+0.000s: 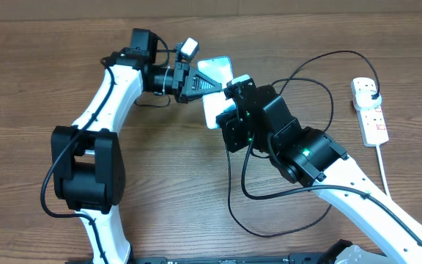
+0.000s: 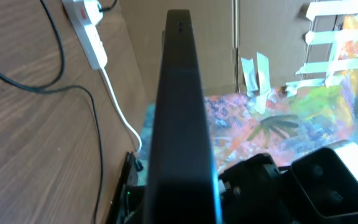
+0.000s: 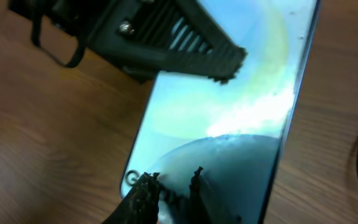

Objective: Plug charger to phone and switch on socket
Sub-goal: 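Open the right gripper and release the inserted plug, then lower the phone onto the table with the left gripper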

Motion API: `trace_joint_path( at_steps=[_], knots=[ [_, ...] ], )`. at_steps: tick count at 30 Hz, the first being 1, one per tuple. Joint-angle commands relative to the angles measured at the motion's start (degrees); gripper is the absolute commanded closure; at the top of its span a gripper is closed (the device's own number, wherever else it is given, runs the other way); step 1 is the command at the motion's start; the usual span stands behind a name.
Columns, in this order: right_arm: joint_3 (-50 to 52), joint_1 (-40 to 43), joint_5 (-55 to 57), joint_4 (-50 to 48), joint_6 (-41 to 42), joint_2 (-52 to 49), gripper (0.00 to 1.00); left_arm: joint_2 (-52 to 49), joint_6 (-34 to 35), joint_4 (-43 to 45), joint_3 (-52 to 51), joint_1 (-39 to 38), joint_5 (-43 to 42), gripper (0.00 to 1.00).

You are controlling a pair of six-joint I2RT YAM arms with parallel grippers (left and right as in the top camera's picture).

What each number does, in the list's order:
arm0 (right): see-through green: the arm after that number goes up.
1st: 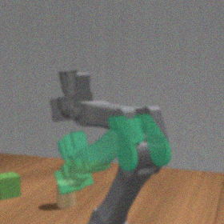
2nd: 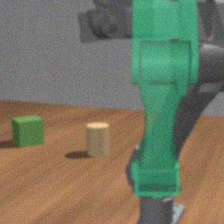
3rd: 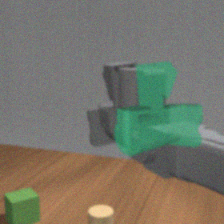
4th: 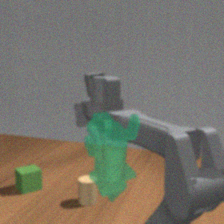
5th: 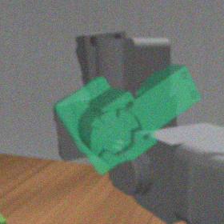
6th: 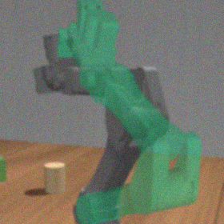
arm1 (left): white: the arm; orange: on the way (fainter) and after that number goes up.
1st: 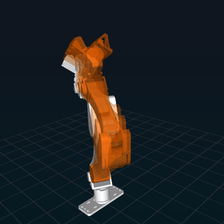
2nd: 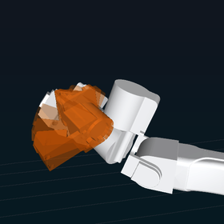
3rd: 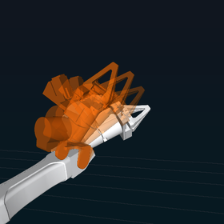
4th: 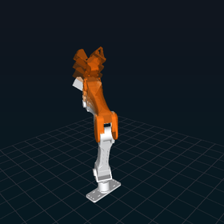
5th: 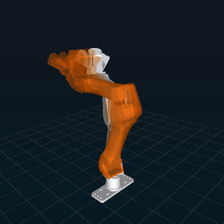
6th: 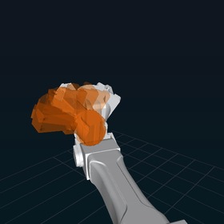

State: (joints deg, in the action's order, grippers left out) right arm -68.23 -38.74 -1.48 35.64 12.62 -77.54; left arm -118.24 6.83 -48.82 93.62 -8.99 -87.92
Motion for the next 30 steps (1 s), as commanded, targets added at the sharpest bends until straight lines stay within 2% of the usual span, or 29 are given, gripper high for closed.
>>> trace_joint_path(
  at_steps=[1, 5, 8, 10, 14, 19, 25, 28, 30],
  knots=[
    [-1.18, 0.22, 2.86, 1.07, -0.68, 0.07, 0.75, 0.5, -1.79, -0.17, 0.28, -0.02, -2.71, 0.96],
    [-1.51, 0.11, 1.25, 4.24, -0.26, 0.48, 0.6, 0.5, -2.4, 1.81, 0.28, 0.07, 1.53, 0.96],
    [-2.47, 0.11, 0.09, 8.22, 0.28, 0.96, 0.4, 0.5, -2.36, 2.16, 0.28, 0.07, 6.71, 0.96],
    [-2.62, 0.04, -0.04, 10.64, 3.32, 1.14, 0.35, 0.5, -2.34, 2.14, 0.28, 0.07, 6.54, 0.96],
    [-2.05, -1.4, -0.15, 14.73, 6.95, 0.9, 0.35, 0.5, -2.34, 2.36, 0.28, 0.07, 5.86, 0.96],
    [0.96, -5.16, 0.2, 13.05, 6.97, 0.48, 0.35, 0.5, -2.14, 2.4, 0.28, 0.07, 5.81, 0.96],
    [1.68, -6.62, 7.96, 11.85, 10.4, -2.51, 0.36, 0.5, -2.14, 2.38, 0.28, 0.07, 3.41, 0.96],
    [1.68, -6.54, 8.04, 10.49, 10.38, -4.15, 0.48, 0.5, -2.14, 2.38, 0.28, 0.07, 2.62, 0.96],
    [1.7, -6.6, 7.89, 9.57, 10.36, -5.01, 0.62, 0.5, -2.19, 2.38, 0.28, 0.07, 2.51, 0.96]
  ],
)
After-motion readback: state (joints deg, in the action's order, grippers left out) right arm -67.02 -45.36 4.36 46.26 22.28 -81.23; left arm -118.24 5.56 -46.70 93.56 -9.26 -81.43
